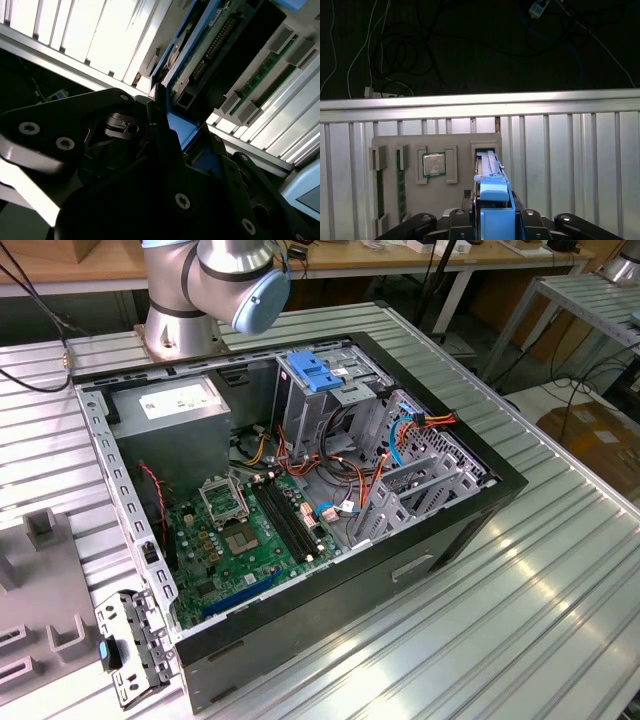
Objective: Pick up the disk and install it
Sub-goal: 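Pick up the disk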
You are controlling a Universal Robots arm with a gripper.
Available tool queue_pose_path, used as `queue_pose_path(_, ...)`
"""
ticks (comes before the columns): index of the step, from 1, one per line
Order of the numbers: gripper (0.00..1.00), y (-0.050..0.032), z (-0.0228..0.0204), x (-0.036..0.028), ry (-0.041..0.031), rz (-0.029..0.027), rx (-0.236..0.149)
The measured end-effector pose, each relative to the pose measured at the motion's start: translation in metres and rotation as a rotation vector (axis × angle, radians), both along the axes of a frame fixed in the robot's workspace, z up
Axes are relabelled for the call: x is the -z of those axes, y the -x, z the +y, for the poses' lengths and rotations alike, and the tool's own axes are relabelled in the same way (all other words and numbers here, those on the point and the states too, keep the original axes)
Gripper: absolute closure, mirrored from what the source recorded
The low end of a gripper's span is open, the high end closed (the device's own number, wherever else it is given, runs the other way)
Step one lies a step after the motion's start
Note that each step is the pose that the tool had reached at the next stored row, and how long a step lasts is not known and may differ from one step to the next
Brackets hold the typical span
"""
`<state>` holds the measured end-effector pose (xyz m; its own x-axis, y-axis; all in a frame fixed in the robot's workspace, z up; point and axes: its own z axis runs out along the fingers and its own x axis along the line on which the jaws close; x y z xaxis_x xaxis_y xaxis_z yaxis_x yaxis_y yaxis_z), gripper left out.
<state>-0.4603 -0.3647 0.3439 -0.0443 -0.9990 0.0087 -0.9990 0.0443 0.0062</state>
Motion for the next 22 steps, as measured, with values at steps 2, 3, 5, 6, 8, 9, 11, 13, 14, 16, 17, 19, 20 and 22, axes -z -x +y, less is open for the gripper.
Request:
queue_pose_path(2,0.63,0.0,0.0,-0.0002,0.0,0.0,0.0)
queue_pose_path(3,0.63,0.0,0.0,-0.0005,0.0001,0.0001,0.0)
queue_pose_path(5,0.63,0.0,0.0,-0.0014,0.0,0.0,0.0)
queue_pose_path(6,0.63,0.0,0.0,-0.0018,0.0001,0.0001,0.0)
queue_pose_path(8,0.63,0.0,0.0,-0.0024,0.0,0.0,0.0)
queue_pose_path(9,0.63,0.0,0.0,-0.0028,0.0,0.0,0.0)
queue_pose_path(11,0.63,0.0,0.0,-0.0036,0.0,0.0,0.0)
queue_pose_path(13,0.63,0.0,0.0,-0.0039,0.0,0.0,0.0)
queue_pose_path(14,0.63,0.0,0.0,-0.0042,0.0001,0.0001,0.0)
queue_pose_path(16,0.63,0.0,0.0,-0.0052,0.0001,0.0002,0.0)
queue_pose_path(17,0.63,0.0,0.0,-0.0059,0.0,0.0,0.0)
queue_pose_path(19,0.63,0.0,0.0,-0.0068,0.0,0.0,0.0)
queue_pose_path(20,0.63,0.0,0.0,-0.0071,0.0,-0.0001,0.0)
queue_pose_path(22,0.63,0.0,0.0,-0.008,0.0,-0.0001,0.0)
